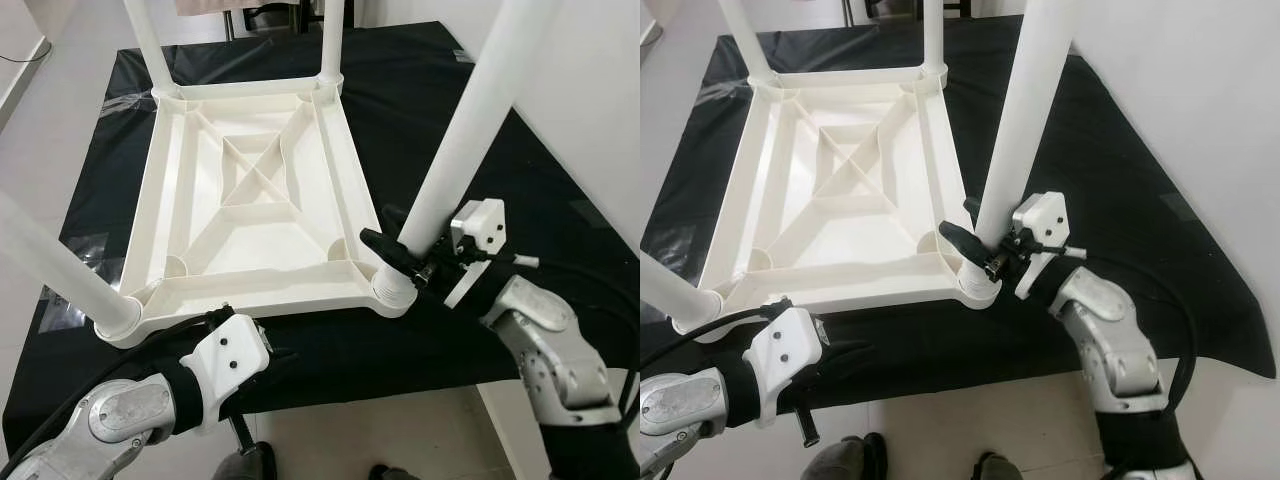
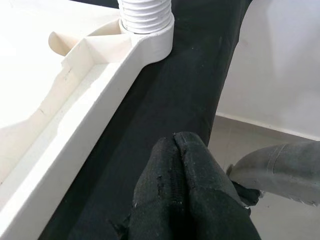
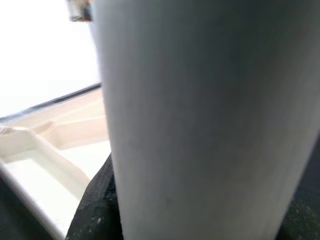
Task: Building children table
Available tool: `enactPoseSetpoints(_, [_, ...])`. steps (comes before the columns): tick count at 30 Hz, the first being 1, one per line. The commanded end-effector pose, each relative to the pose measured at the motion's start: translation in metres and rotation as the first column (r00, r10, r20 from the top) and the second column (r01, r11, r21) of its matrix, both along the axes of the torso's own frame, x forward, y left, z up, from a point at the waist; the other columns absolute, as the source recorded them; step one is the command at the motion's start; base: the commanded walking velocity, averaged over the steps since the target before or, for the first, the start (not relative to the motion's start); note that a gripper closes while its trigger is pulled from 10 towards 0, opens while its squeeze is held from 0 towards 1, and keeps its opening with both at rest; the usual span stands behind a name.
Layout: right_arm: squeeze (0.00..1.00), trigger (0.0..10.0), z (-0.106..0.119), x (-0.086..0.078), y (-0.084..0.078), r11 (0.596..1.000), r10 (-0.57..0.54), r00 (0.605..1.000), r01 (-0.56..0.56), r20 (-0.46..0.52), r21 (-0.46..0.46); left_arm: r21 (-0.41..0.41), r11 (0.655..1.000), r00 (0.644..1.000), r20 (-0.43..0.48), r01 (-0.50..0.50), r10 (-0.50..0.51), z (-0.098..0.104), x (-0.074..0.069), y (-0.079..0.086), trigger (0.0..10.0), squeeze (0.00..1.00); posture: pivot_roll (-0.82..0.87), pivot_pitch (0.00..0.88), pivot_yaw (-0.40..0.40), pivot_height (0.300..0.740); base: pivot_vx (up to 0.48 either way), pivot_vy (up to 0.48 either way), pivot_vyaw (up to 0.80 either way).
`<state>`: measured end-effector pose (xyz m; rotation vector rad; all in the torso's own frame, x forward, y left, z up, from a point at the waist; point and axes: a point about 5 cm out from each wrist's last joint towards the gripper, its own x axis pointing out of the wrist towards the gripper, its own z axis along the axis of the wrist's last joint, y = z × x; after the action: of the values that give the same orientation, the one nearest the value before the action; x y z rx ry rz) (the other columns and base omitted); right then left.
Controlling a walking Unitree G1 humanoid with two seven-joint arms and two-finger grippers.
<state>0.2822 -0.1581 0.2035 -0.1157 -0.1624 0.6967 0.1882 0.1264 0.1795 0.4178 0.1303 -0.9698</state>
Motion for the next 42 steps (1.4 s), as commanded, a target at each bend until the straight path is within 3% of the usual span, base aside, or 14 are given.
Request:
enactPoseSetpoints(1, [0.00, 10.0, -0.029, 0.001, -0.008, 0.979, -0.200, 0.972, 0.193, -0.125, -0.066, 0.019, 1.000, 1.000, -0.005, 0.005, -0.004, -0.001, -0.001, 0.002, 10.0, 0.00, 0.07, 0.216, 0.011, 0.740, 0.000, 0.000, 0.00])
enactPoseSetpoints(4, [0.00, 10.0, -0.029, 0.000, -0.009, 0.958, -0.280, 0.955, 0.271, -0.101, -0.092, 0.020, 1.000, 1.000, 0.000, 0.003, -0.003, 0.001, 0.000, 0.003, 10.0, 0.00, 0.07, 0.215, 0.011, 0.740, 0.000, 0.000, 0.00])
enactPoseSetpoints(5, [0.00, 10.0, -0.034, -0.004, -0.007, 0.912, -0.390, 0.918, 0.373, -0.079, -0.171, 0.017, 1.000, 1.000, 0.006, 0.001, -0.001, 0.002, 0.001, 0.003, 10.0, 0.00, 0.07, 0.217, 0.010, 0.740, 0.000, 0.000, 0.00])
enactPoseSetpoints(7, [0.00, 10.0, -0.042, -0.013, 0.005, 0.813, -0.571, 0.816, 0.548, -0.091, -0.197, 0.014, 1.000, 1.000, 0.019, -0.004, 0.004, 0.004, 0.004, 0.003, 10.0, 0.00, 0.07, 0.207, 0.016, 0.740, 0.000, 0.000, 0.00])
enactPoseSetpoints(17, [0.00, 10.0, -0.048, -0.009, 0.026, 0.742, -0.645, 0.707, 0.671, -0.291, -0.016, 0.015, 1.000, 0.999, 0.035, -0.005, 0.005, 0.006, 0.009, 0.003, 10.0, 0.00, 0.08, 0.199, 0.015, 0.740, 0.000, 0.000, 0.00])
enactPoseSetpoints(23, [0.00, 10.0, -0.045, -0.008, 0.025, 0.732, -0.618, 0.705, 0.677, -0.347, 0.072, 0.010, 1.000, 0.999, 0.039, -0.007, 0.007, 0.006, 0.010, 0.001, 10.0, 0.00, 0.07, 0.197, 0.018, 0.740, 0.000, 0.000, 0.00])
enactPoseSetpoints(25, [0.00, 10.0, -0.037, -0.003, 0.024, 0.767, -0.562, 0.759, 0.627, -0.329, 0.137, 0.003, 1.000, 0.999, 0.052, -0.010, 0.010, 0.009, 0.013, 0.001, 10.0, 0.00, 0.07, 0.187, 0.024, 0.740, 0.000, 0.000, 0.00])
enactPoseSetpoints(27, [0.00, 10.0, -0.037, -0.003, 0.024, 0.767, -0.562, 0.759, 0.627, -0.329, 0.137, 0.003, 1.000, 0.999, 0.052, -0.010, 0.010, 0.009, 0.013, 0.001, 10.0, 0.00, 0.07, 0.187, 0.024, 0.740, 0.000, 0.000, 0.00])
enactPoseSetpoints(28, [0.00, 10.0, -0.031, 0.000, 0.021, 0.811, -0.508, 0.813, 0.563, -0.286, 0.159, 0.002, 1.000, 0.998, 0.063, -0.018, 0.018, 0.011, 0.016, 0.003, 10.0, 0.00, 0.08, 0.178, 0.022, 0.740, 0.000, 0.000, 0.00])
enactPoseSetpoints(29, [0.00, 10.0, -0.024, 0.003, 0.014, 0.902, -0.374, 0.906, 0.405, -0.198, 0.148, 0.002, 0.999, 0.996, 0.082, -0.036, 0.036, 0.013, 0.021, 0.006, 10.0, 0.00, 0.08, 0.170, 0.022, 0.740, 0.000, 0.000, 0.00])
enactPoseSetpoints(32, [0.00, 10.0, -0.019, 0.003, 0.008, 0.930, -0.330, 0.932, 0.348, -0.150, 0.115, -0.002, 0.999, 0.995, 0.091, -0.041, 0.041, 0.016, 0.023, 0.007, 10.0, 0.00, 0.07, 0.154, 0.019, 0.740, 0.000, 0.000, 0.00])
enactPoseSetpoints(35, [0.00, 10.0, -0.008, 0.005, -0.005, 0.982, -0.188, 0.980, 0.189, -0.060, 0.023, -0.046, 0.998, 0.994, 0.100, -0.043, 0.048, 0.019, 0.028, 0.004, 10.0, 0.00, 0.05, 0.126, 0.018, 0.740, 0.000, 0.000, 0.00])
enactPoseSetpoints(39, [0.00, 10.0, -0.003, 0.005, -0.008, 0.989, -0.146, 0.989, 0.147, -0.032, 0.016, -0.040, 0.999, 0.995, 0.089, -0.037, 0.041, 0.014, 0.028, 0.004, 10.0, 0.00, 0.05, 0.111, 0.022, 0.740, 0.000, 0.000, 0.00])
enactPoseSetpoints(42, [0.00, 10.0, 0.007, 0.000, -0.012, 0.991, -0.089, 0.996, 0.089, -0.008, 0.101, -0.049, 0.998, 0.997, 0.053, -0.047, 0.050, 0.006, 0.028, 0.008, 10.0, 0.00, 0.02, 0.095, 0.049, 0.740, 0.000, 0.000, 0.00])
